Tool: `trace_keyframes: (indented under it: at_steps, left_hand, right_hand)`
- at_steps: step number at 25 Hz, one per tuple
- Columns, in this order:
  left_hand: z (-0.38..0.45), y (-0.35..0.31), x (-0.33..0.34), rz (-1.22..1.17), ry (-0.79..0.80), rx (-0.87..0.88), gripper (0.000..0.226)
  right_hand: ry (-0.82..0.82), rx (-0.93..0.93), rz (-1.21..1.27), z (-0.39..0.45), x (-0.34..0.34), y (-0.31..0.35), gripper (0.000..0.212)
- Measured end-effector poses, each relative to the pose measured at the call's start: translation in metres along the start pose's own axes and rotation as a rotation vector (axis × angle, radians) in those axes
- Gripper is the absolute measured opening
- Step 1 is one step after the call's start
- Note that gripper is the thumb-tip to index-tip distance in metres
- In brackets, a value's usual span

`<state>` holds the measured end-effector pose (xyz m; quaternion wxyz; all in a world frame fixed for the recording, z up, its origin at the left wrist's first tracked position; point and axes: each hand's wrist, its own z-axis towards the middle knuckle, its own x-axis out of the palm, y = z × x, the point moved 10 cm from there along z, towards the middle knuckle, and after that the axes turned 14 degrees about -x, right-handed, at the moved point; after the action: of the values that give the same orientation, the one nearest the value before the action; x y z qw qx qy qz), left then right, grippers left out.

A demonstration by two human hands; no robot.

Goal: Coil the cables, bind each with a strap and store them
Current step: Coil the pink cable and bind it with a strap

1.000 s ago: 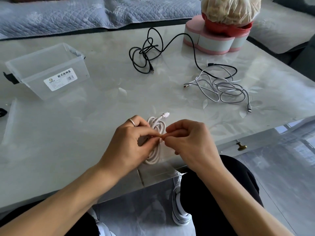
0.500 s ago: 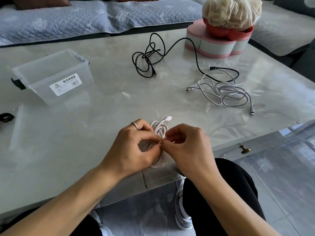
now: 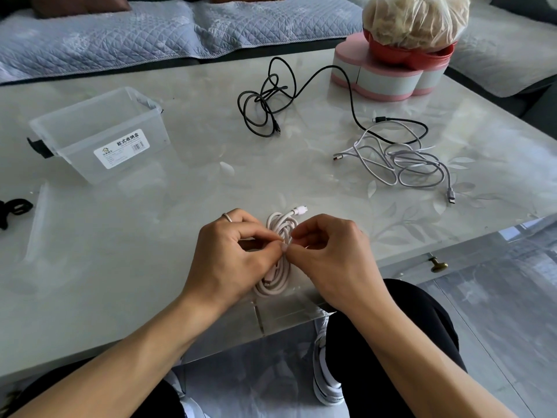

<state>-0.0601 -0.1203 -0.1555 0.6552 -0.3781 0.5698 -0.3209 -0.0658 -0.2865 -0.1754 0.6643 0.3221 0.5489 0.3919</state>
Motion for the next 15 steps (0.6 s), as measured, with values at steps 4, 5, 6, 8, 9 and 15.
trace_keyframes:
  at_steps: [4, 5, 6, 8, 9, 15]
  left_hand:
    - [-0.001, 0.0, -0.003, 0.013, -0.027, 0.015, 0.009]
    - [-0.001, 0.001, -0.003, 0.008, -0.025, 0.006, 0.009]
    - [-0.001, 0.001, -0.003, 0.005, -0.022, 0.001, 0.008]
    - [-0.002, 0.0, -0.003, 0.001, -0.021, 0.002, 0.008]
    - [-0.002, 0.0, -0.003, -0.005, -0.021, 0.002, 0.008]
    - [-0.002, 0.002, -0.004, -0.034, -0.023, -0.02, 0.01]
  right_hand:
    - [-0.005, -0.064, -0.012, 0.001, 0.0, 0.006, 0.011]
    - [0.002, -0.078, -0.016, 0.001, 0.0, 0.008, 0.01]
    - [0.013, -0.089, -0.018, 0.001, 0.0, 0.008, 0.01]
    - [0.046, -0.104, -0.018, 0.002, 0.001, 0.009, 0.007]
    - [0.067, -0.103, -0.013, 0.002, 0.001, 0.009, 0.005]
    - [0.136, -0.03, 0.08, 0.006, 0.008, -0.001, 0.004]
